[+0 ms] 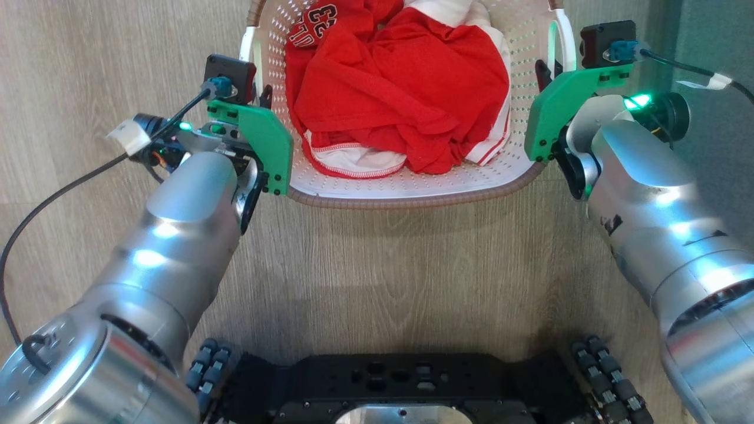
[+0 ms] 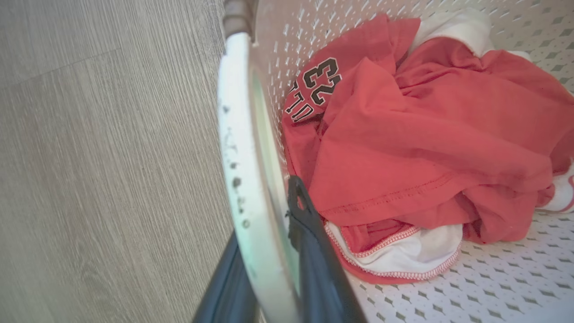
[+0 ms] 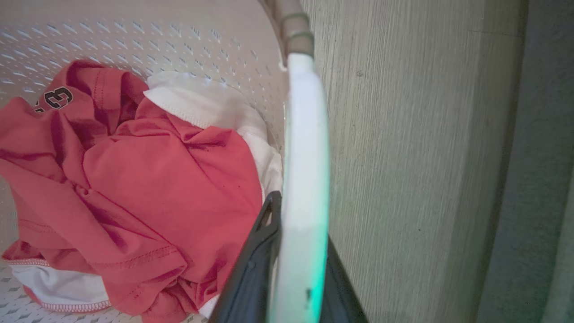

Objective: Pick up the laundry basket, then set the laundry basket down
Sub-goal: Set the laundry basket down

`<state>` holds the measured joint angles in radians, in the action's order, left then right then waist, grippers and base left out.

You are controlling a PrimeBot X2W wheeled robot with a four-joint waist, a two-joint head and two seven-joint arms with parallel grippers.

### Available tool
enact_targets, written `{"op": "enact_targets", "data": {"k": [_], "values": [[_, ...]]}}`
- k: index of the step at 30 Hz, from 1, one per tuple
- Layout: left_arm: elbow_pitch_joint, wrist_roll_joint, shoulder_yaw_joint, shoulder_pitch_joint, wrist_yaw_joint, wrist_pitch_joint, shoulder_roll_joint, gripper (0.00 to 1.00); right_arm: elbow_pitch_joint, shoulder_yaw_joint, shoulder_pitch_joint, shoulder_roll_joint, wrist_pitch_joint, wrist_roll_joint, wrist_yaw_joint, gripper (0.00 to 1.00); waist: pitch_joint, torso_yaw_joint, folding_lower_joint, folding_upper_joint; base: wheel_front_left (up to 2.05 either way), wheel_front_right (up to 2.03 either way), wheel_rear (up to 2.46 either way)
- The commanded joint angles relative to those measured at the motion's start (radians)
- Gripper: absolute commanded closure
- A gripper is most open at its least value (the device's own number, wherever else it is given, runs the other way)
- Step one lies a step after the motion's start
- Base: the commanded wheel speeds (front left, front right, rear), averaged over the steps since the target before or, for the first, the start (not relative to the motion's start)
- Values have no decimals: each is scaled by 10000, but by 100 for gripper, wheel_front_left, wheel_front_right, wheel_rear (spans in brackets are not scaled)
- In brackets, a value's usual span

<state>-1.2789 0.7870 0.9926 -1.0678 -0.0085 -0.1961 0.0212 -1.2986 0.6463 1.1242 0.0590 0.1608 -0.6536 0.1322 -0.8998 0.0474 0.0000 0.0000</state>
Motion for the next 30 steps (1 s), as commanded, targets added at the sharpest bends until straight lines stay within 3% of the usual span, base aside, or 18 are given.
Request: {"op": "enact_targets", "data": {"k": [1,9,10,11,12,13,15,16,18,20,21,22,30], "values": [[-19,-15,92,86,0,-60,291,100,79,114,-268,-85,105,101,-15,100,-32,11,0,0,0,0,0],[-29,125,188,27,29,-44,291,100,79,240,-178,-86,115,32,-15,99,-140,2,0,0,0,0,0],[-31,145,196,23,31,-47,291,100,79,256,-175,-86,116,24,-15,91,-147,0,0,0,0,0,0],[-31,145,196,23,31,-47,291,100,79,256,-175,-86,116,24,-15,91,-147,0,0,0,0,0,0],[-32,167,202,21,36,-51,291,100,79,273,-174,-86,119,13,-15,83,-148,-1,0,0,0,0,0],[-36,214,206,17,65,-65,291,95,79,301,-171,-86,132,-5,-15,69,-148,-4,0,0,0,0,0],[-41,272,193,19,122,-82,291,62,79,332,-173,-86,152,-25,-15,58,-141,-8,0,0,0,0,0],[-44,299,188,24,152,-90,291,52,79,347,-176,-86,165,-35,-15,53,-133,-10,0,0,0,0,0],[-50,369,174,46,204,-72,291,44,79,375,-182,-87,183,-54,-15,30,-116,-12,0,0,0,0,0],[-55,433,161,66,274,-56,291,30,79,403,-174,-87,191,-76,-15,9,-102,-11,0,0,0,0,0],[-57,453,168,73,297,-53,291,16,79,416,-162,-87,201,-83,-15,0,-95,-9,0,0,0,0,0],[-58,473,171,77,321,-61,291,0,79,433,-146,-87,215,-82,-15,0,-88,-9,0,0,0,0,0],[-77,631,122,170,480,-283,291,0,85,578,-14,-87,432,-116,-15,0,90,-49,0,0,0,0,0]]}}
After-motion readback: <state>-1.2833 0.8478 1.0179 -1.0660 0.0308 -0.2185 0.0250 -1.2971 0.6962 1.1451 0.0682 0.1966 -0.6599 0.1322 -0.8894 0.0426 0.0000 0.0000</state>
